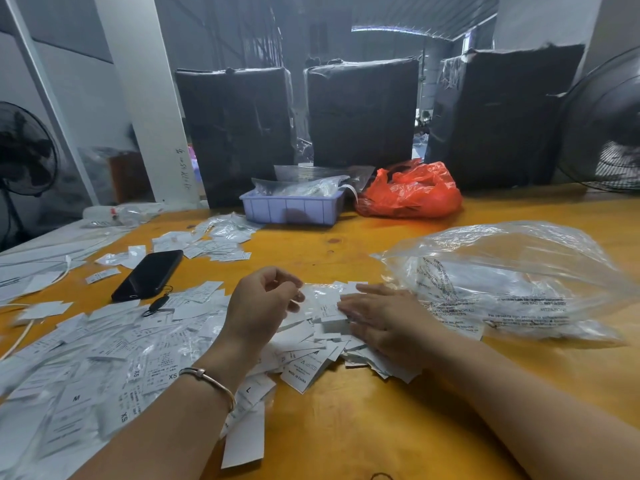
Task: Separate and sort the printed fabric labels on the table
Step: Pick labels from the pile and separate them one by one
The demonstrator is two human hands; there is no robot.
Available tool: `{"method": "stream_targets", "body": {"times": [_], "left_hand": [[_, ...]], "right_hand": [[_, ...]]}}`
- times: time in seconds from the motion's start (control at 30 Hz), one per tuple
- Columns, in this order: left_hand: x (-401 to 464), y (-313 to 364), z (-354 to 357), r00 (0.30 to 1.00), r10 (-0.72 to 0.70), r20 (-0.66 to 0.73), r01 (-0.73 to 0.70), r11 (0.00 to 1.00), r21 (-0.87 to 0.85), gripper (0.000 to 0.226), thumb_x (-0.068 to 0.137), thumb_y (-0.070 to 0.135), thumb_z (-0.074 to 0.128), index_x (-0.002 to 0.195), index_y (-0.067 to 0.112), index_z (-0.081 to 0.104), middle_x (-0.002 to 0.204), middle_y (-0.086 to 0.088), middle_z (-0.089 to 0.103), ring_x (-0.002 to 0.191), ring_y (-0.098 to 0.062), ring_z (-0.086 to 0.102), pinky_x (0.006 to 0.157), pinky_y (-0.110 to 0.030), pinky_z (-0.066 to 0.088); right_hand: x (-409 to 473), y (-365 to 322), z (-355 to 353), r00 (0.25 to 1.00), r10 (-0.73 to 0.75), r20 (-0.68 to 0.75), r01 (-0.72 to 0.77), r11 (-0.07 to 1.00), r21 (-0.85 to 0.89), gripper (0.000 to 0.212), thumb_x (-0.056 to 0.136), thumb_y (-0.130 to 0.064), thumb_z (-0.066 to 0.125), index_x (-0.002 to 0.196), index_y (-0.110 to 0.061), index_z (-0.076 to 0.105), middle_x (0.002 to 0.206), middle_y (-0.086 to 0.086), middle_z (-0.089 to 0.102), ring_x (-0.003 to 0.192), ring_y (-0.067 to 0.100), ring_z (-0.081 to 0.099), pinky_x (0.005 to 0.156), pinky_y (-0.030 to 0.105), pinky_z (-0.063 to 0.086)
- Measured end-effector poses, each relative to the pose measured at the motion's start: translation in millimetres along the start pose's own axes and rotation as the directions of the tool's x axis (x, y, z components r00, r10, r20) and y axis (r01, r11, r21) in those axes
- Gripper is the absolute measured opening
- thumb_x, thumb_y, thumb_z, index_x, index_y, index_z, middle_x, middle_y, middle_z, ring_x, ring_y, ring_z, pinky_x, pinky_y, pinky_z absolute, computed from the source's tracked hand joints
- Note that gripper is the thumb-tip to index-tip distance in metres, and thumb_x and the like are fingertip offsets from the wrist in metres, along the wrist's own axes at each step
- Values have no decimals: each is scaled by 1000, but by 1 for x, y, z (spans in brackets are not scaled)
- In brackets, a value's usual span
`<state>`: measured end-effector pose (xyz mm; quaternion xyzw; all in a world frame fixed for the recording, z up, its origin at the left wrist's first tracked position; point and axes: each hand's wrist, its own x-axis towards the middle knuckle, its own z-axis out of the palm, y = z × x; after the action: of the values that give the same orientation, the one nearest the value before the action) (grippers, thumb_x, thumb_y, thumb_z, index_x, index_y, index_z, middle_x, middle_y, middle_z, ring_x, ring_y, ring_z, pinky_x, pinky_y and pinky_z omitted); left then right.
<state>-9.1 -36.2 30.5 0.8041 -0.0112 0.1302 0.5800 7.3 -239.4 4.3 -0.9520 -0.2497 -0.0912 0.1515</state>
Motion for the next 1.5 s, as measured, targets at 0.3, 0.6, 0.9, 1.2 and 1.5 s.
{"method": "stream_targets", "body": {"times": [0.3,0.6,0.9,1.2,1.5], "left_hand": [[1,-4,1,998,-24,66,32,992,-123,11,87,12,70,97,11,68,79,-3,70,55,-2,62,50,-15,48],[-2,-2,3,995,38,94,-28,995,-98,7,91,3,63,93,9,66,77,-6,75,57,-12,66,53,-20,45],[-5,-2,4,982,124,140,-110,988,-104,11,81,5,75,92,7,75,66,-8,72,56,-10,65,54,-17,51],[-3,-4,4,980,95,177,-89,995,-41,15,79,14,78,77,1,70,60,-3,67,53,-9,60,54,-17,49],[-7,-2,6,979,162,125,-159,987,-33,6,81,23,76,79,18,77,79,-10,71,68,-13,63,64,-18,52]], "right_hand": [[-5,4,0,958,-93,-270,94,996,-7,11,82,-32,73,92,-28,76,101,-10,72,108,11,58,94,32,38],[-12,5,-16,927,-88,-365,100,995,13,14,78,-11,77,83,-24,79,80,-8,72,76,10,55,58,26,45],[-11,7,-21,970,222,-98,-137,834,535,22,78,-22,62,94,-15,75,87,-8,68,78,-3,60,66,21,45],[-9,2,-15,975,216,-42,-203,958,204,43,63,-50,83,96,-25,69,80,-11,57,74,6,53,70,31,45],[-14,7,-17,948,306,-93,-159,704,693,46,66,5,80,105,-14,64,70,6,66,59,11,60,61,26,52]]}}
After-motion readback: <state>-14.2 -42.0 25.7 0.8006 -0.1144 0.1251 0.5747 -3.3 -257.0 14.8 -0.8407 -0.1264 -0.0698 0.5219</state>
